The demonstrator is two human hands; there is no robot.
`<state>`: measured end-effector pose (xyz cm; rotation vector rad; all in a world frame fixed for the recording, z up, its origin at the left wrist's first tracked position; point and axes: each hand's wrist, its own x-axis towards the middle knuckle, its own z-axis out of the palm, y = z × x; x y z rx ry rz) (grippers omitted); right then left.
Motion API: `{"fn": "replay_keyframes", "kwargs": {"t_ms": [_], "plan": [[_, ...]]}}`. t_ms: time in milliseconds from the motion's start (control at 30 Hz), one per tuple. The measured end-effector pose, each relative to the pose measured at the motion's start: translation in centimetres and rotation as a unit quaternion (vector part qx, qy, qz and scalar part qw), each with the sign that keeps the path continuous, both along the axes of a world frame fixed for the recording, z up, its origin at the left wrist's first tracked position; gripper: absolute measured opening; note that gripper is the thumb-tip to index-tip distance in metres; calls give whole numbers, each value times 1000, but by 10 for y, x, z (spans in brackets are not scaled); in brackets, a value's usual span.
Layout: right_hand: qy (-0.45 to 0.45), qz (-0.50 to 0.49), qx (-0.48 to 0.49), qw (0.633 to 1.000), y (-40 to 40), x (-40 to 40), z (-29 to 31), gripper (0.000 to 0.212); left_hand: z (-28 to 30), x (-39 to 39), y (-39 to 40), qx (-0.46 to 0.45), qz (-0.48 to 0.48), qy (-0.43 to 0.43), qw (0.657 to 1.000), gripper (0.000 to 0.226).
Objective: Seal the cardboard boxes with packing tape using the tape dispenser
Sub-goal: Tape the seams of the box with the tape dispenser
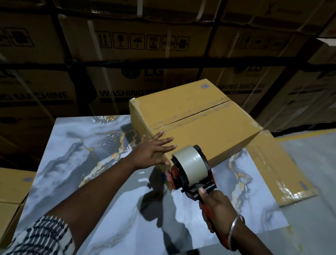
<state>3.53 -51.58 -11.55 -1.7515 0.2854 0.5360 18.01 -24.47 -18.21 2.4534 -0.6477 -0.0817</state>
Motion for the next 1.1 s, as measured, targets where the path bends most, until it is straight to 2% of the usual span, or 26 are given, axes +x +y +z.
{"fn": "replay_keyframes", "kwargs": {"t_ms": [133, 467, 633, 833, 1033, 1100], "plan": [[-8, 1, 2, 1000, 0, 4, -1, 47, -14, 8, -1, -35, 16, -20, 999, 62], [-32, 5, 36, 999, 2, 32, -14, 44, 15, 26, -12, 6, 74, 43, 996, 74], [-58, -8, 42, 997, -10, 12, -36, 53, 12, 26, -11, 18, 75, 31, 997, 61], [-92, -7, 67, 994, -23, -4, -55, 59, 23, 24, -16, 6, 80, 55, 995, 62], [-85, -5, 48, 995, -35, -18, -69, 54, 35, 26, -23, 11, 83, 96, 992, 66], [-80, -17, 62, 995, -34, -16, -70, 55, 42, 24, -41, 40, 51, 71, 995, 52]]}}
